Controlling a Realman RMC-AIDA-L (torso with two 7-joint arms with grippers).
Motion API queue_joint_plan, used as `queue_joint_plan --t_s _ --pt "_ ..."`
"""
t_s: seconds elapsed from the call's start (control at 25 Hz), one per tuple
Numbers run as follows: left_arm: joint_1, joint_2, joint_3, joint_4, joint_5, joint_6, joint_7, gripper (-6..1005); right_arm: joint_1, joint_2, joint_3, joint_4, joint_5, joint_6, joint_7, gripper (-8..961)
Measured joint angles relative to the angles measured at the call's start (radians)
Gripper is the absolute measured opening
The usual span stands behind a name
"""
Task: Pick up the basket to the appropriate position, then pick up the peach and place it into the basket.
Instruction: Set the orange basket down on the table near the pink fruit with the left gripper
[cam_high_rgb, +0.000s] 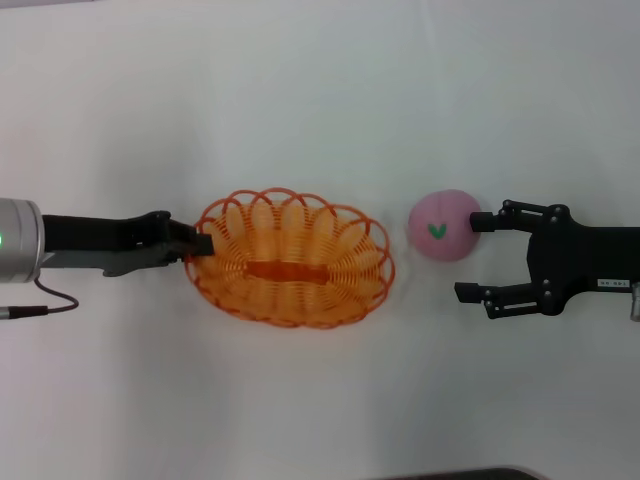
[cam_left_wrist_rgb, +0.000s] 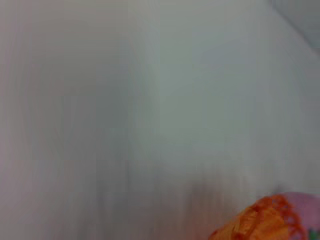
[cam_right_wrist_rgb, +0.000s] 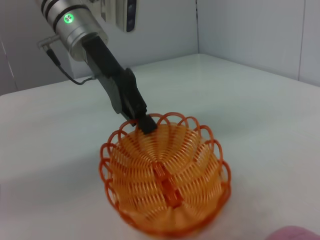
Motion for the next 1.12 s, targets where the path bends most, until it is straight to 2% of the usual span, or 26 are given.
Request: queue_joint_plan --t_s 0.32,0.64,0.76,1.0,1.12 --pt "0.004 0.002 -0.011 -0.015 -0.023 0.025 0.019 200 0.0 0.0 0.0 0.0 0.0 0.002 0.001 945" --pt "0.013 0.007 -0.077 -0.022 -0.02 0.06 0.041 458 0.0 0.0 0.0 0.001 0.0 0.003 0.002 946" --pt "0.013 0.007 -0.131 -0.015 -0.047 0.093 0.11 561 -0.001 0.0 0.0 0.001 0.0 0.004 0.002 946" --pt "0.016 0.007 -0.19 -0.012 -0.134 0.115 0.338 561 0.0 0.0 0.002 0.002 0.003 0.004 0.003 945" --pt "0.021 0.007 -0.202 -0.009 -0.169 0.127 0.529 561 0.001 0.0 0.007 0.002 0.004 0.004 0.003 945"
